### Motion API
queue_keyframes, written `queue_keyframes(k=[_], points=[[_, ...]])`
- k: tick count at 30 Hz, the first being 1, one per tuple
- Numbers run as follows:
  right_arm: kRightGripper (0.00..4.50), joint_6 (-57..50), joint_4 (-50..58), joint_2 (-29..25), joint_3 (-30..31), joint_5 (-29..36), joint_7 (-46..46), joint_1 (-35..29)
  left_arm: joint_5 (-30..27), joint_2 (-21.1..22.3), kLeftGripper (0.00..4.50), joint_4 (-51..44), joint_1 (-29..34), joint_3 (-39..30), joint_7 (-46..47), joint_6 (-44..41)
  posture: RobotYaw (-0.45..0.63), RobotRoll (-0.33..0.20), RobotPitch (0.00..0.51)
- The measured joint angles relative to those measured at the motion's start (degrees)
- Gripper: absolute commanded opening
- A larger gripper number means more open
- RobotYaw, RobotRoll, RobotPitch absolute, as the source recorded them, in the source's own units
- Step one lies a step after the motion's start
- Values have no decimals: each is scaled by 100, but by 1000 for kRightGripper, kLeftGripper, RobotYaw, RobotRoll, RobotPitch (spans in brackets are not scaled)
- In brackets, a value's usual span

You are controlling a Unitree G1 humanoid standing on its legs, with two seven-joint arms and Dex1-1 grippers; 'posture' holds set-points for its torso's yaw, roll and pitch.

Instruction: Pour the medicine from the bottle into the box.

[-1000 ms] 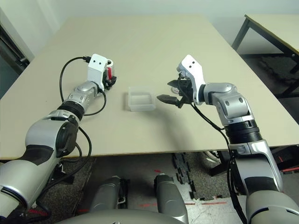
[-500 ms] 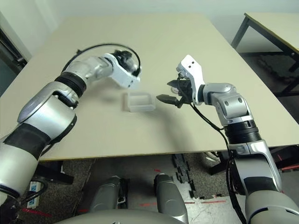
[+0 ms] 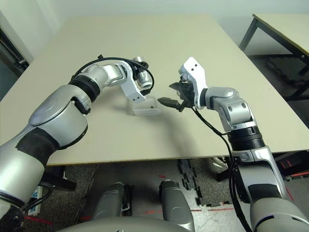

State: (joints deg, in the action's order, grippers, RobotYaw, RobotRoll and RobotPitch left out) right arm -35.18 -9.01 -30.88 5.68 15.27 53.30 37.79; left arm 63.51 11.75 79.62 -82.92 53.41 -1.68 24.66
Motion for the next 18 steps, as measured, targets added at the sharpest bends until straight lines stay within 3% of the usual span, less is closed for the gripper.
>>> queue_keyframes(k=[2,6,12,18], points=[[4500,-4,1,-1,0,3,1,0,-462,30,2773,1,15,-499,-290,1,-143,0,66],[4500,-32,4,-1,0,44,4,-1,-2032,97,2773,-14,150,-2166,-1070,-165,-132,0,68],[4500,-33,3,3,-48,77,-36,-14,-4552,154,2773,-73,616,-4899,-1533,-1173,-89,0,68],[4500,-32,-45,37,-184,141,-114,31,-5763,233,2773,-278,1170,-6242,-1218,-1576,-49,0,66]])
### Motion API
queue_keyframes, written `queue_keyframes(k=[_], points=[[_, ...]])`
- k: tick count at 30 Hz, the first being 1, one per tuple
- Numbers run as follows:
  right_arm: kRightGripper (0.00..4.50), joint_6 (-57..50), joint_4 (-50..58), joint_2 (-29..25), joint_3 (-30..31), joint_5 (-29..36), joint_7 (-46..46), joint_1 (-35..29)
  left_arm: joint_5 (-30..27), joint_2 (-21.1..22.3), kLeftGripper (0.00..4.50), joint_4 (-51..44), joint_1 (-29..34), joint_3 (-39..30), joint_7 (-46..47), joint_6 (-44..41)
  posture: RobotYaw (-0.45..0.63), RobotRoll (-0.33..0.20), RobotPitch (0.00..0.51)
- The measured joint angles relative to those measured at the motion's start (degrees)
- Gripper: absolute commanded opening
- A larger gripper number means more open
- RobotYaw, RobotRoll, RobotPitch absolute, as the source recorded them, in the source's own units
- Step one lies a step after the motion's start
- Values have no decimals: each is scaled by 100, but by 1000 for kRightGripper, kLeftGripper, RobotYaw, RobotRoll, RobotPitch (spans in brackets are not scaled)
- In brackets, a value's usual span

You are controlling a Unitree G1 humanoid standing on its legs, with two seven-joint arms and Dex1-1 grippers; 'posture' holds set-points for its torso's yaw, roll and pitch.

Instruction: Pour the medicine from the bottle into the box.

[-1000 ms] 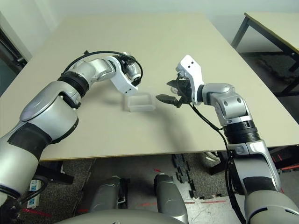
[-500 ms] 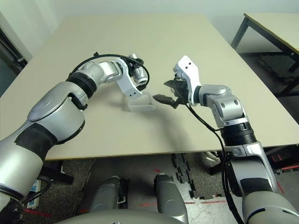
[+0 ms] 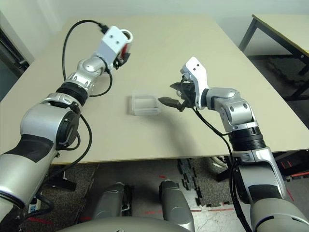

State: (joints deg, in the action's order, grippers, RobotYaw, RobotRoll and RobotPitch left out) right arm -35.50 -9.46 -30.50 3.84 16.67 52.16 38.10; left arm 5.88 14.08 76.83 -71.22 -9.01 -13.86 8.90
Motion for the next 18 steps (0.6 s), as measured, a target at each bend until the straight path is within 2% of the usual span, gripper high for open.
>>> queue_keyframes(k=[5,18], points=[[4500,1,-105,17,-107,33,-130,96,-427,19,2773,-2,712,-442,214,-130,-37,0,73],[4500,-75,-70,29,-124,139,-248,67,-708,-14,2773,-54,1138,-621,376,-361,-65,0,81]])
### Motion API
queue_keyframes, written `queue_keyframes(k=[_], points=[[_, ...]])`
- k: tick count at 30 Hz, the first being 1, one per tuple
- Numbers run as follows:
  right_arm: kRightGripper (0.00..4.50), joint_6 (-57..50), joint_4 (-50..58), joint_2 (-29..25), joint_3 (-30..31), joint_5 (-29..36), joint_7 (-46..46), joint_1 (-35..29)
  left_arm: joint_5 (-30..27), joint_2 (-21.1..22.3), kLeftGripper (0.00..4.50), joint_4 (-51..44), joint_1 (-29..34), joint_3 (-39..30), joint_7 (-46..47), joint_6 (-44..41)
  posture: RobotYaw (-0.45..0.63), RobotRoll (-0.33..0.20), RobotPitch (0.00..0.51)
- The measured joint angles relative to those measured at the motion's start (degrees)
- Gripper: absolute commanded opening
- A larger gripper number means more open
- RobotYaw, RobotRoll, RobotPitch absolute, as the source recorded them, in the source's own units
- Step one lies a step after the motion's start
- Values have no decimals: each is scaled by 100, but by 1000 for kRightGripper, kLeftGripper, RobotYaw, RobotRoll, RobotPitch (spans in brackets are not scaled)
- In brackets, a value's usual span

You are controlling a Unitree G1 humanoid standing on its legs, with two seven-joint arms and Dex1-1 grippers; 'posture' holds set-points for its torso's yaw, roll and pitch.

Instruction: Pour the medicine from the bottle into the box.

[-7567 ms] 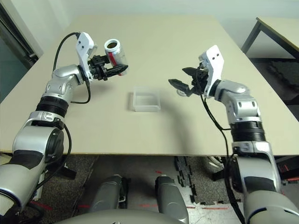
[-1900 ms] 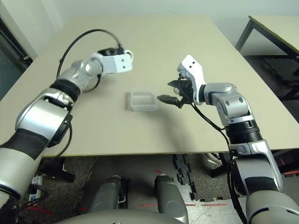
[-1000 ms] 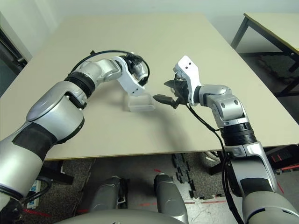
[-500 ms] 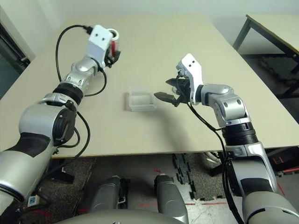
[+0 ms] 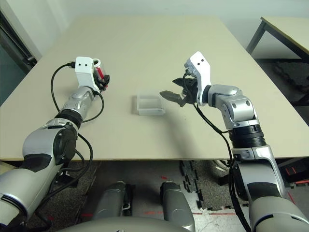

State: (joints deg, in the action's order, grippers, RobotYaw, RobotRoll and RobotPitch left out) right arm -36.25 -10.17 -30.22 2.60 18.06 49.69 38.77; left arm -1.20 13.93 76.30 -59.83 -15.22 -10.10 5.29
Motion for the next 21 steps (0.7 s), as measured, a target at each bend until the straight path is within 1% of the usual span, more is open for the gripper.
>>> queue_keyframes(k=[7,13,15,16,17,18,21], points=[[4500,-75,101,-2,-99,31,-68,-128,21,-27,2773,-9,159,94,-17,-135,-73,0,80],[4500,-77,118,-2,-103,41,-120,-131,51,-26,2773,-110,176,220,-43,-266,-75,0,81],[4500,-77,118,-2,-103,59,-131,-131,51,-26,3521,-121,178,237,-62,-290,-75,0,80],[4500,-77,118,-2,-103,76,-138,-131,49,-27,3809,-121,182,239,-97,-318,-75,0,81],[4500,-77,119,-1,-103,83,-138,-131,46,-35,4265,-119,207,241,-130,-367,-74,0,80],[4500,-77,119,-2,-103,86,-139,-131,44,-47,4454,-112,241,241,-152,-401,-73,0,79],[4500,-77,119,-5,-103,90,-139,-131,41,-87,4454,-101,301,241,-175,-475,-72,0,80]])
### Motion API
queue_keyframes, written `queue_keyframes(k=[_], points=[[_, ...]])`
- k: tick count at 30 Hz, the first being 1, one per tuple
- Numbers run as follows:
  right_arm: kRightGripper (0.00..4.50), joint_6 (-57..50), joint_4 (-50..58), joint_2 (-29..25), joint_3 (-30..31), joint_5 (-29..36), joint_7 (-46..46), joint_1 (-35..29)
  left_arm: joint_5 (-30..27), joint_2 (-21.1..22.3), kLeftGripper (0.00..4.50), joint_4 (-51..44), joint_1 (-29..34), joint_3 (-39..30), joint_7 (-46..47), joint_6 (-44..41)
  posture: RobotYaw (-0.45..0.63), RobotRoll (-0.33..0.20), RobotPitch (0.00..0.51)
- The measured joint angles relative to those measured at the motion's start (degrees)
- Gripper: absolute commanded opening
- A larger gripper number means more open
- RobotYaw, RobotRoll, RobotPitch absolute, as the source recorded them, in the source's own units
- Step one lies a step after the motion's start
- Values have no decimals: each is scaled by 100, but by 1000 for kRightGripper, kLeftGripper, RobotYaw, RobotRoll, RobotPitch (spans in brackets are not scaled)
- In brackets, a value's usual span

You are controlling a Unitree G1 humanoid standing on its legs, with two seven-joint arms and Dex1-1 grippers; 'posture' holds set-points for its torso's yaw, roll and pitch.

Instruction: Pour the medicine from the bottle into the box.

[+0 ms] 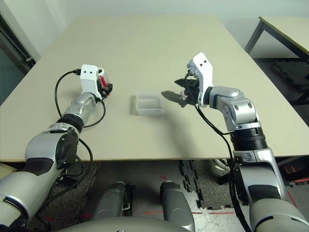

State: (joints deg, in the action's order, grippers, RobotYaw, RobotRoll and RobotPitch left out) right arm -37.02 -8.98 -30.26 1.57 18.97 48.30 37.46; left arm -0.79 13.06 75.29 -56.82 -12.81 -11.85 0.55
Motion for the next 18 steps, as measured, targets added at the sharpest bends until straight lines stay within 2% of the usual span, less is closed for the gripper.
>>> queue_keyframes(k=[7,18], points=[[4500,0,0,-47,0,3,16,0,-21,-2,4454,-48,30,21,-166,111,-50,0,83],[4500,0,0,-48,2,14,94,0,-109,-55,4454,-677,677,79,-554,365,-19,0,85]])
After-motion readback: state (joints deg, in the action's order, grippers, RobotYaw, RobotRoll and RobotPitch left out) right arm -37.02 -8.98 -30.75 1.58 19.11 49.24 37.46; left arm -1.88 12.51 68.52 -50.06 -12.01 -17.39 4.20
